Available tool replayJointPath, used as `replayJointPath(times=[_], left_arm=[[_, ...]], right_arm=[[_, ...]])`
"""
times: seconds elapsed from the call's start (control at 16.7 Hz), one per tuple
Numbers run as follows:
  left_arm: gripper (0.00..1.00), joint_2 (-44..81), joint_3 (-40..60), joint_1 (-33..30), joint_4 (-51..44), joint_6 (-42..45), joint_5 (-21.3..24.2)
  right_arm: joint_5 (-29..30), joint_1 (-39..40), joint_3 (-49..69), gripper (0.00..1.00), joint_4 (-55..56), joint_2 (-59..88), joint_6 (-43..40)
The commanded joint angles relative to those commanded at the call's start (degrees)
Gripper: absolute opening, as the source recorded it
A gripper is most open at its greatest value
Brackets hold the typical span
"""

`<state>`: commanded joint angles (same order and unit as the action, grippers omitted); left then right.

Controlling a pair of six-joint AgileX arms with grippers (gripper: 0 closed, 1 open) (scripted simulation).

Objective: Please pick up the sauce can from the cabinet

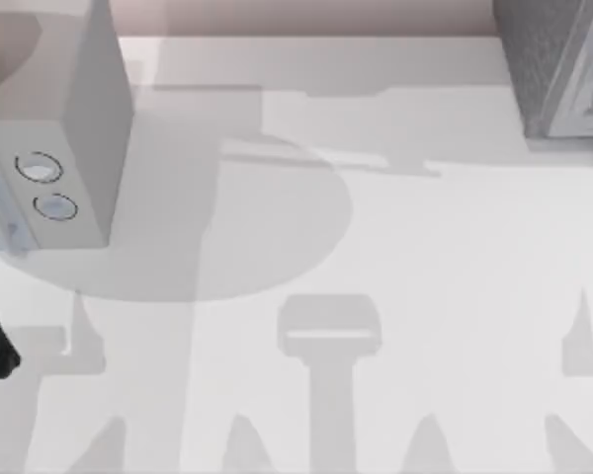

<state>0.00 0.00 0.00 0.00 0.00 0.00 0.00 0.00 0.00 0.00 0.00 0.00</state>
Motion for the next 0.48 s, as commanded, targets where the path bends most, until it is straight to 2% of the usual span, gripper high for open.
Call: replayJointPath(times=[0.24, 0.48], left_arm=[[1.0, 0.0, 0.0, 0.0, 0.0, 0.0, 0.0], [1.0, 0.0, 0.0, 0.0, 0.0, 0.0, 0.0]], right_arm=[[0.2, 0.3, 1.8, 1.0, -0.4, 1.5, 0.0], [1.4, 1.7, 12.6, 1.0, -3.0, 10.3, 0.1]])
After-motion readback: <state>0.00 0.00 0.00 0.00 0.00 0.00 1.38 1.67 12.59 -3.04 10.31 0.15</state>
